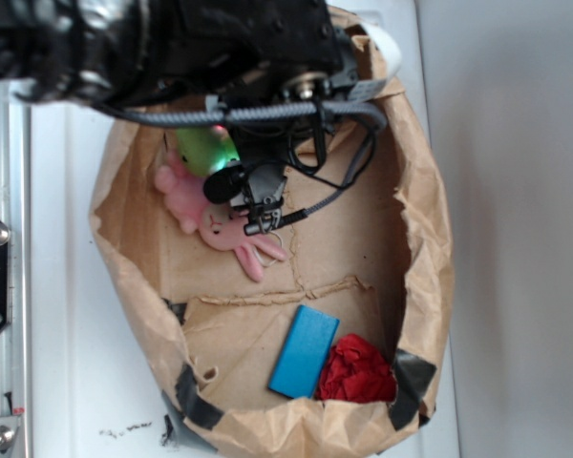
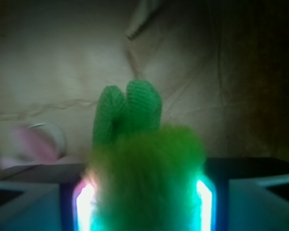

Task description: Grab the green animal.

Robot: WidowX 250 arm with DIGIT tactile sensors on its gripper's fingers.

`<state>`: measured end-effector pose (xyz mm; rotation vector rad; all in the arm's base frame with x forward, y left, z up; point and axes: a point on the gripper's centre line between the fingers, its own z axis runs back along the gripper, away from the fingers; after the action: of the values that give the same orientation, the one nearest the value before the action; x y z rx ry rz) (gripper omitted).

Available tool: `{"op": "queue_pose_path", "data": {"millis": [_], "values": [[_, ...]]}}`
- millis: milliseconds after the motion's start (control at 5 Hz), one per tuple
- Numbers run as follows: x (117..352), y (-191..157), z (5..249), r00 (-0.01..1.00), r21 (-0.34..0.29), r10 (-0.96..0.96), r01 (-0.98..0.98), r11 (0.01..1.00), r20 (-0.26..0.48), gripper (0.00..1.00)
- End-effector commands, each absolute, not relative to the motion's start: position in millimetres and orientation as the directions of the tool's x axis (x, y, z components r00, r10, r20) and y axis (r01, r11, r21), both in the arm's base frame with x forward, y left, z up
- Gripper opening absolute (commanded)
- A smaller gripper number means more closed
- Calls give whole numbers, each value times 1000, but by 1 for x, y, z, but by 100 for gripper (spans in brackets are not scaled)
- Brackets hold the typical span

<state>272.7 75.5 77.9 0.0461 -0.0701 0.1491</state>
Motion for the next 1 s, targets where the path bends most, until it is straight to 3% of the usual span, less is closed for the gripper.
{"op": "queue_pose_path", "data": {"millis": [0,400,800], "values": [[285,64,157,975,-68,133,-123,990,176,0],[293,52,183,968,-92,116,-98,991,223,0],[298,40,183,950,-59,70,-55,997,306,0]]}}
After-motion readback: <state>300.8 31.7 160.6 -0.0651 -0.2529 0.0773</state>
